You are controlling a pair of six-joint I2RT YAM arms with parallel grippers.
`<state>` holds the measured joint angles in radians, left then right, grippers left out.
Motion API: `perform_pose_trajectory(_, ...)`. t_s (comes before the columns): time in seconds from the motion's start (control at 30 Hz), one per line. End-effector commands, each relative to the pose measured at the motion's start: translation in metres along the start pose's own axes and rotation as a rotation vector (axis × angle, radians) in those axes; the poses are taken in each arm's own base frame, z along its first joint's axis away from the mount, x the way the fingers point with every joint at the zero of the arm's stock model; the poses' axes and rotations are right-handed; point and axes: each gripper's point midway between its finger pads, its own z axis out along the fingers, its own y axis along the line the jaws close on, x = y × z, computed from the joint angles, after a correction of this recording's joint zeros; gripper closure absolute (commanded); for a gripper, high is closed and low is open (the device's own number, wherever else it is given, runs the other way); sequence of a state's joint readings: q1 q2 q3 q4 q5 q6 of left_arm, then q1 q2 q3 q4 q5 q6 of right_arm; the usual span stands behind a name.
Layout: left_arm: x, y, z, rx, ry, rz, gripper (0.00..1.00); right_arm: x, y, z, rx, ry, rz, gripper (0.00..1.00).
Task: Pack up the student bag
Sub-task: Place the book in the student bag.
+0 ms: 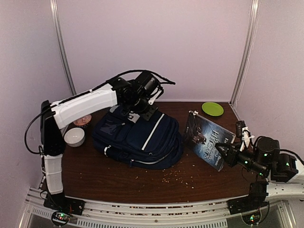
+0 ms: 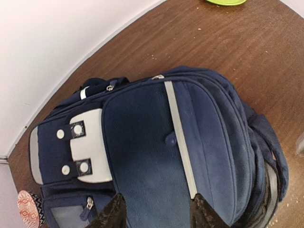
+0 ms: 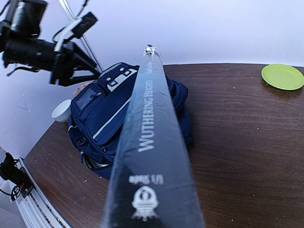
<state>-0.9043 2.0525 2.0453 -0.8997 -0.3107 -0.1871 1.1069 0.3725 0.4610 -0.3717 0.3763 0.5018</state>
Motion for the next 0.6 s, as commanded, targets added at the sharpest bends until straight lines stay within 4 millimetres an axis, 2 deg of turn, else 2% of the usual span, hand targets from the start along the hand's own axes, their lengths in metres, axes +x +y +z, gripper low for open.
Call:
perform_pose_trajectory(0.0, -0.003, -0.021, -0.060, 0.003, -0.111, 0.038, 0.21, -0.061, -0.003, -0.013, 0.049, -0.205, 0.134, 1.00)
perform_pose_trajectory(0.1, 0.003, -0.053, -0.066, 0.036, -0.113, 0.070, 0.21, -0.059, -0.017, -0.013, 0.127, -0.209, 0.141, 1.00)
perform_pose_trajectory(0.2, -0.001, -0.088, -0.055, 0.089, -0.112, 0.102, 0.22, -0.059, -0.028, -0.018, 0.179, -0.216, 0.154, 1.00)
perform_pose_trajectory(0.3, -0.001, -0.112, -0.035, 0.102, -0.095, 0.136, 0.24, -0.059, -0.033, -0.025, 0.181, -0.221, 0.160, 1.00)
perform_pose_trajectory(0.47, 0.010, -0.132, 0.004, 0.112, -0.038, 0.147, 0.26, -0.055, -0.041, -0.035, 0.179, -0.220, 0.179, 1.00)
perform_pose_trajectory(0.57, 0.019, -0.132, 0.021, 0.091, -0.003, 0.139, 0.26, -0.053, -0.043, -0.039, 0.172, -0.224, 0.195, 1.00)
